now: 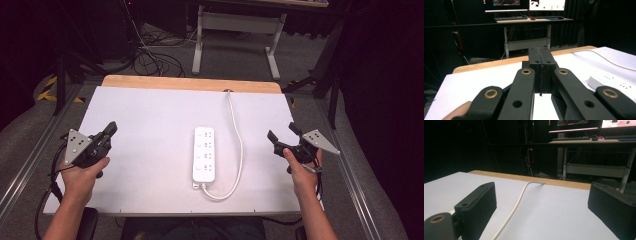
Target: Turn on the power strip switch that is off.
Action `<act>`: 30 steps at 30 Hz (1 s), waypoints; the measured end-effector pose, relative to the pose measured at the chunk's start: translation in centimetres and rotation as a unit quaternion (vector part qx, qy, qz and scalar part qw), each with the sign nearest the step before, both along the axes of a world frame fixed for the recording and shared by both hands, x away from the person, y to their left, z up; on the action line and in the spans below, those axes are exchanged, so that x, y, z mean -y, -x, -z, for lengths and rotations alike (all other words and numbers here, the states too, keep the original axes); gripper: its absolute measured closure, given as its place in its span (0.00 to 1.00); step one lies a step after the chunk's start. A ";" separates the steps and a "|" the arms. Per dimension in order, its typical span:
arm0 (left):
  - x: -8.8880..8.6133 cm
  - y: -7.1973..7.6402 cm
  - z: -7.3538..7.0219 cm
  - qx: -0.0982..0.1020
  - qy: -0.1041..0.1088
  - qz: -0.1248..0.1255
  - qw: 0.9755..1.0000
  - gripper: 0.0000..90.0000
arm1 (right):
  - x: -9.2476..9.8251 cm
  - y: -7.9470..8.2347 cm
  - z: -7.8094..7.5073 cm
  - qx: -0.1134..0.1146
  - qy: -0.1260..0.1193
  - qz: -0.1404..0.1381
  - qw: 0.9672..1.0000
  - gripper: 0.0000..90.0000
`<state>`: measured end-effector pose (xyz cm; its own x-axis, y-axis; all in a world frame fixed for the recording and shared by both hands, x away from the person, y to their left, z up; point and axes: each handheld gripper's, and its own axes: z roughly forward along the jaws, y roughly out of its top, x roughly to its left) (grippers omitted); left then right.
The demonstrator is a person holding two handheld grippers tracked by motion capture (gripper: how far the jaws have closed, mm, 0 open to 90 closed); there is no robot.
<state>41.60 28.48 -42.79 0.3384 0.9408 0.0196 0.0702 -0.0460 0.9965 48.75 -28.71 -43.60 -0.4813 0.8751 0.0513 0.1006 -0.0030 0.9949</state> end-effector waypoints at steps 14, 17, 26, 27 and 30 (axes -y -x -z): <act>0.9 -0.7 -0.6 -0.005 -0.008 0.026 1.000 1.00 | 0.2 0.2 0.1 -0.003 0.001 -0.001 1.000 0.05; 1.5 -0.8 -0.6 -0.007 -0.020 0.029 0.999 1.00 | 0.1 0.2 0.1 -0.003 0.001 -0.004 1.000 0.04; 2.8 -1.1 -1.1 -0.028 -0.028 0.050 0.998 1.00 | 0.2 0.2 0.0 -0.001 0.001 -0.006 1.000 0.04; 2.8 -1.1 -1.1 -0.028 -0.028 0.050 0.998 1.00 | 0.2 0.2 0.0 -0.001 0.001 -0.006 1.000 0.04; 3.1 -1.4 -1.2 -0.036 -0.032 0.066 0.997 1.00 | 0.3 0.2 0.0 0.001 0.000 -0.005 1.000 0.04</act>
